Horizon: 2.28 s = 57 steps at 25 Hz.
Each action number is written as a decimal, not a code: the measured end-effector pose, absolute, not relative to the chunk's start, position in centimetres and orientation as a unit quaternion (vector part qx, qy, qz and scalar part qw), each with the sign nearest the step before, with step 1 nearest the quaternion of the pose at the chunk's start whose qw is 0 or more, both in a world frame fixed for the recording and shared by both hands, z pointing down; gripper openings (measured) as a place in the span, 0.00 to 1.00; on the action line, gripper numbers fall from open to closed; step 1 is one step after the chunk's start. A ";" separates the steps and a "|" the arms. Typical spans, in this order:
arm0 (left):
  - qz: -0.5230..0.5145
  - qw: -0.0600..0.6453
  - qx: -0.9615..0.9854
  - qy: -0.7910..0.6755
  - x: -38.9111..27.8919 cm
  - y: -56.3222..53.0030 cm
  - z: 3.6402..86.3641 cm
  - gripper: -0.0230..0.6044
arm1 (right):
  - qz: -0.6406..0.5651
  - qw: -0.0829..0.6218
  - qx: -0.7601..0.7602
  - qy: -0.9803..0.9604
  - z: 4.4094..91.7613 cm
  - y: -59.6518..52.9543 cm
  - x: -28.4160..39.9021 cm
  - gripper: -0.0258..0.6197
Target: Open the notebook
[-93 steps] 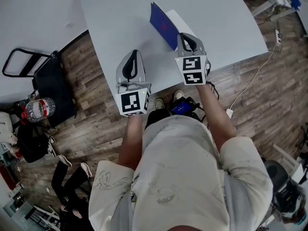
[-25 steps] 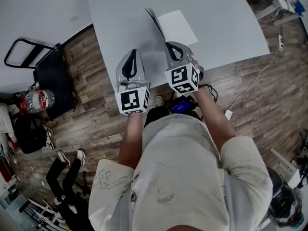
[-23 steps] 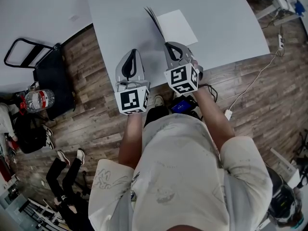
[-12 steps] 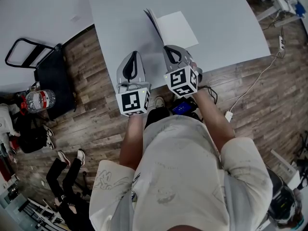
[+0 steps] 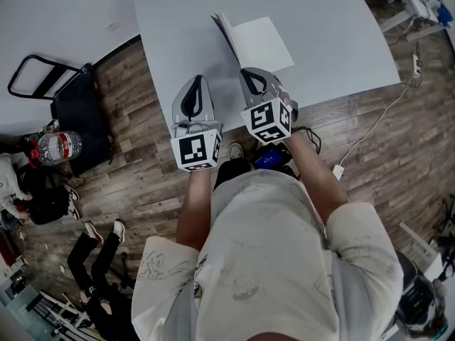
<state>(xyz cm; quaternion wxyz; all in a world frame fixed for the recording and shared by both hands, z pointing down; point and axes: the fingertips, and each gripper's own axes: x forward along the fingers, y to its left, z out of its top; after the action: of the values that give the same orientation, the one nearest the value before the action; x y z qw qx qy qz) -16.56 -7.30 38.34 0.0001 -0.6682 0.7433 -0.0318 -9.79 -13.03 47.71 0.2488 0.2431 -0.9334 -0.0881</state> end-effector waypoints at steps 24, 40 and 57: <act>-0.035 -0.001 -0.659 0.751 -17.0 -6.8 38.4 0.07 | -0.100 0.255 0.212 -0.938 48.4 -11.6 -11.0 0.05; -0.040 -0.003 -0.652 0.757 -17.4 -6.5 38.7 0.07 | -0.108 0.268 0.188 -0.939 49.6 -10.7 -11.7 0.05; -0.040 -0.003 -0.651 0.758 -17.5 -6.4 38.5 0.07 | -0.106 0.292 0.169 -0.935 51.7 -9.7 -11.7 0.05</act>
<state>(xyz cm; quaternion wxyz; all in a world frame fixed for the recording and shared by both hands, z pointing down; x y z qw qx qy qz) -17.47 -6.37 38.45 -0.0034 -0.6514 0.7577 -0.0398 -11.74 -9.70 51.69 0.2924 0.1694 -0.9352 -0.1057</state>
